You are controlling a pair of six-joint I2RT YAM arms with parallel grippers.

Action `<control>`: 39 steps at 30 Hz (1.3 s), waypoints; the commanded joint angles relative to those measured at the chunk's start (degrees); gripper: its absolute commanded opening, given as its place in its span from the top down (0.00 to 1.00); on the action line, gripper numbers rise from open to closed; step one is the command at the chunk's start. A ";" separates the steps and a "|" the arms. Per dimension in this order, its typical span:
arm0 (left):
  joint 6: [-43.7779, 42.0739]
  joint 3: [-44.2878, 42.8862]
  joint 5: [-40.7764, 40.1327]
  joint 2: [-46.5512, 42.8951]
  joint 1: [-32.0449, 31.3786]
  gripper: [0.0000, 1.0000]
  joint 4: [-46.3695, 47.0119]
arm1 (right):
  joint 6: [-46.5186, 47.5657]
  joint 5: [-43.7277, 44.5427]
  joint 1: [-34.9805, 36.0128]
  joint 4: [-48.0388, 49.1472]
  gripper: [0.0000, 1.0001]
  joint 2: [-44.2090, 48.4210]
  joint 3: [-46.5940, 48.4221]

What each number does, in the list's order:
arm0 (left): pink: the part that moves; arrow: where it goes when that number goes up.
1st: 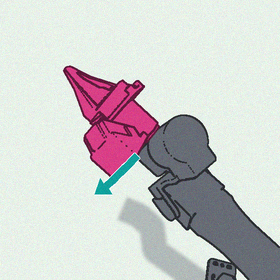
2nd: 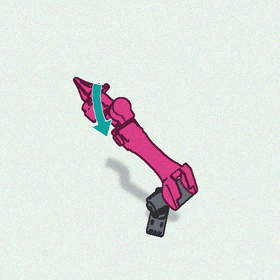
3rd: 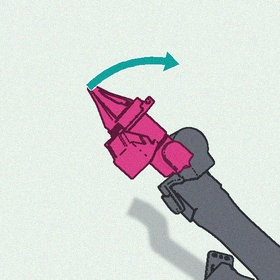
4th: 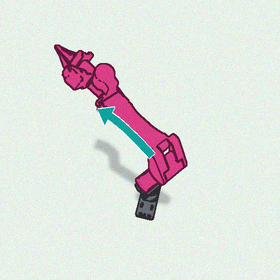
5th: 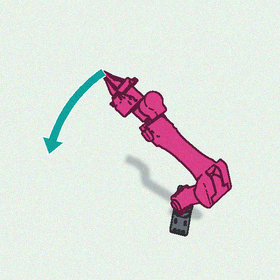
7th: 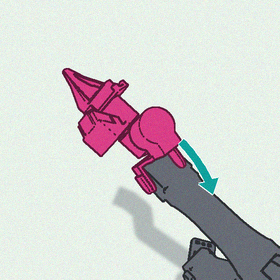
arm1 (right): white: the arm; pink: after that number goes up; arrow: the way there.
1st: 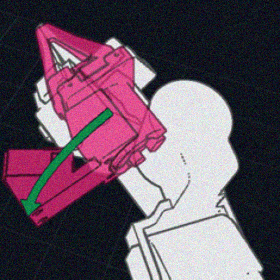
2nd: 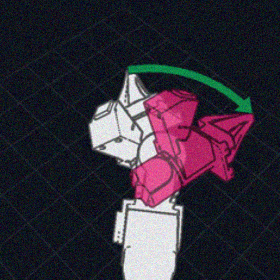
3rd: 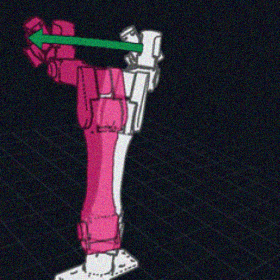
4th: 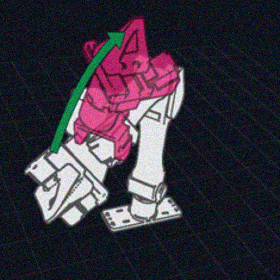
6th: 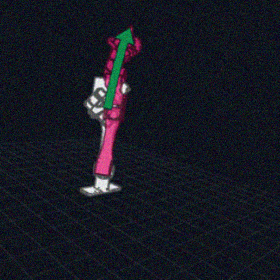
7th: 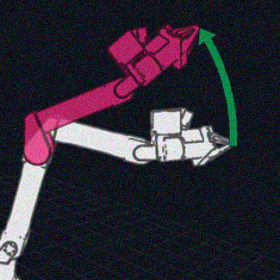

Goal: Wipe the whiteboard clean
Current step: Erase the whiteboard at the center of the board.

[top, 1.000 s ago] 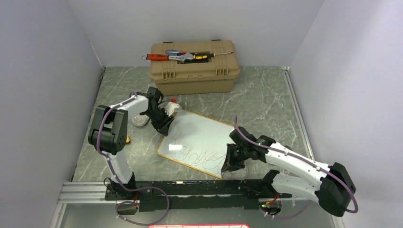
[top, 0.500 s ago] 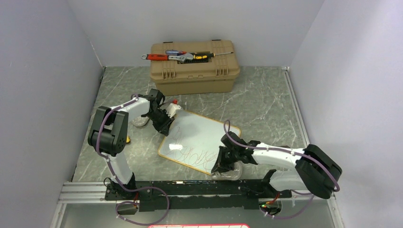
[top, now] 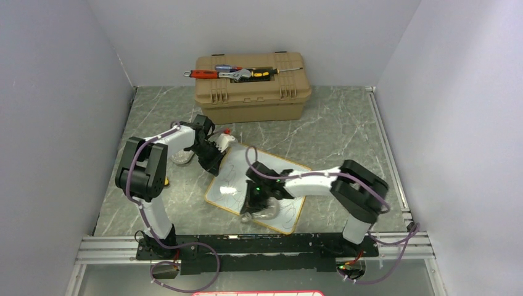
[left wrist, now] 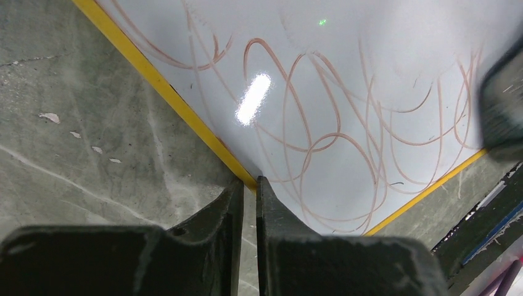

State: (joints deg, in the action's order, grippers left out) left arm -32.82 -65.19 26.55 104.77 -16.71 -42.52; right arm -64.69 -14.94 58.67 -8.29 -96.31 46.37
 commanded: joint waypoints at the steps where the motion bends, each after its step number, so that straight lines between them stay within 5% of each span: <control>1: -1.37 3.52 -1.22 4.85 -2.17 0.89 -1.60 | 3.99 8.69 1.43 4.29 1.00 -13.62 8.70; 7: -1.89 4.92 -0.96 4.11 -2.45 0.91 -1.23 | 4.01 6.40 2.06 3.52 1.00 -23.11 17.50; 17: -2.82 4.92 -3.44 3.46 -2.36 0.95 -0.47 | -4.54 7.26 0.16 6.96 1.00 7.81 -18.72; 21: -3.45 4.77 -3.81 3.69 -2.36 0.97 -0.33 | -6.61 6.84 0.80 6.86 1.00 10.56 -24.84; 25: -2.69 3.66 -2.42 5.18 -2.36 0.97 -0.97 | -3.08 5.61 0.83 7.49 1.00 0.47 -18.04; 33: -2.52 2.47 -2.26 5.88 -2.63 0.97 -2.11 | 5.02 3.97 0.83 2.25 1.00 -23.34 14.46; 36: -2.26 2.09 -1.43 6.13 -2.54 0.97 -2.83 | 3.66 5.44 0.67 3.70 1.00 -23.48 14.04; 39: -2.45 2.21 -2.19 6.17 -2.54 0.97 -2.42 | -0.86 6.70 -0.62 10.41 1.00 -15.21 1.50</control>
State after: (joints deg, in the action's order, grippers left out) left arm -33.32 -66.57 25.82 105.75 -17.21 -44.16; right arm -65.36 -18.72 59.05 6.81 -114.50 61.32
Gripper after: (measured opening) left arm 0.152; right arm 0.039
